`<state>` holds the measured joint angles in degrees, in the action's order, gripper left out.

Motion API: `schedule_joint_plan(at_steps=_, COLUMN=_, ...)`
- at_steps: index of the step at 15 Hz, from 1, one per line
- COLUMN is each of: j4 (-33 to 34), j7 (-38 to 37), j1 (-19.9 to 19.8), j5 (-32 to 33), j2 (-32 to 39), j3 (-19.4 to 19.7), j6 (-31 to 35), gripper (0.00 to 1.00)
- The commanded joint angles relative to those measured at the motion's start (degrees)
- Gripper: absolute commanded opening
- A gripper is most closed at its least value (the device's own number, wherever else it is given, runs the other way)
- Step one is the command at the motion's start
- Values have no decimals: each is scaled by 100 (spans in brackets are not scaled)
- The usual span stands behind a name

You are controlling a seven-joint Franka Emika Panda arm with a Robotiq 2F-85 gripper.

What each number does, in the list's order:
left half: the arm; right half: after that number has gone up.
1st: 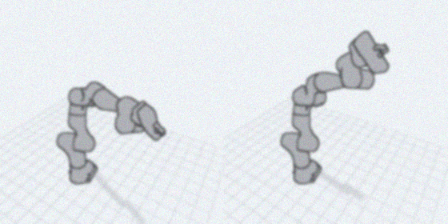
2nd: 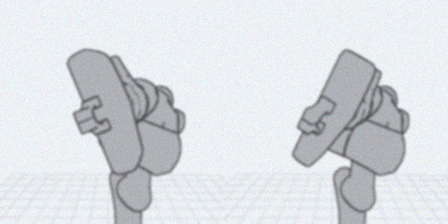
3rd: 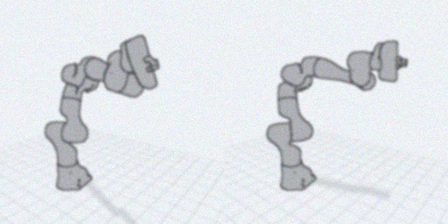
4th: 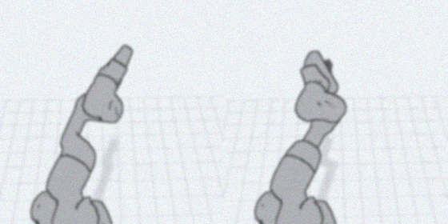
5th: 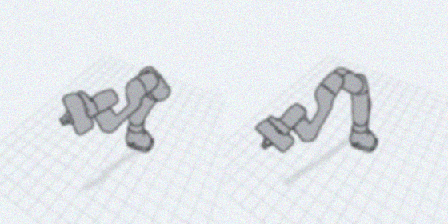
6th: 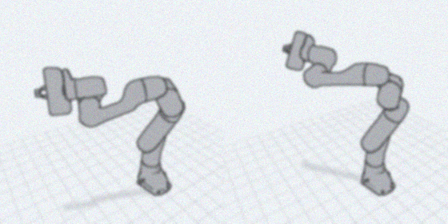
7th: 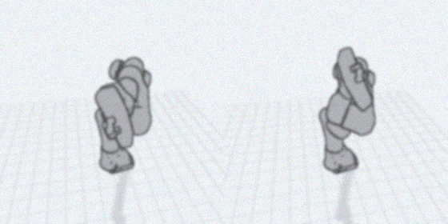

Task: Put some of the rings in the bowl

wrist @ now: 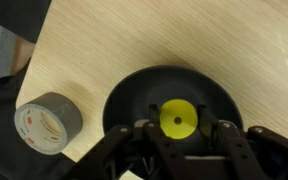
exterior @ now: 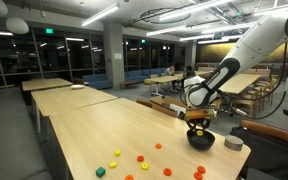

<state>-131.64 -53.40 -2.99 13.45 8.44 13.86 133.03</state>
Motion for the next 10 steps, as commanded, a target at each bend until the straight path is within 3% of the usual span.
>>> schedule_joint_plan(at_steps=1, j4=84, j7=-37, j1=-283, j5=-40, j2=152, j3=25, j6=203, gripper=23)
schedule_joint_plan(at_steps=3, j4=216, j7=122, j1=-419, j5=-214, j2=335, j3=21, j6=301, gripper=23)
schedule_joint_plan(at_steps=4, j4=313, j7=218, j1=-470, j5=-347, j2=438, j3=0, j6=306, gripper=67)
schedule_joint_plan(at_steps=5, j4=385, j7=270, j1=-494, j5=-413, j2=521, j3=-11, j6=339, gripper=69)
schedule_joint_plan(at_steps=9, j4=871, j7=729, j1=-442, j5=-690, j2=888, j3=-130, j6=366, gripper=97)
schedule_joint_plan(at_steps=10, j4=986, j7=839, j1=-410, j5=-747, j2=942, j3=-176, j6=389, gripper=100)
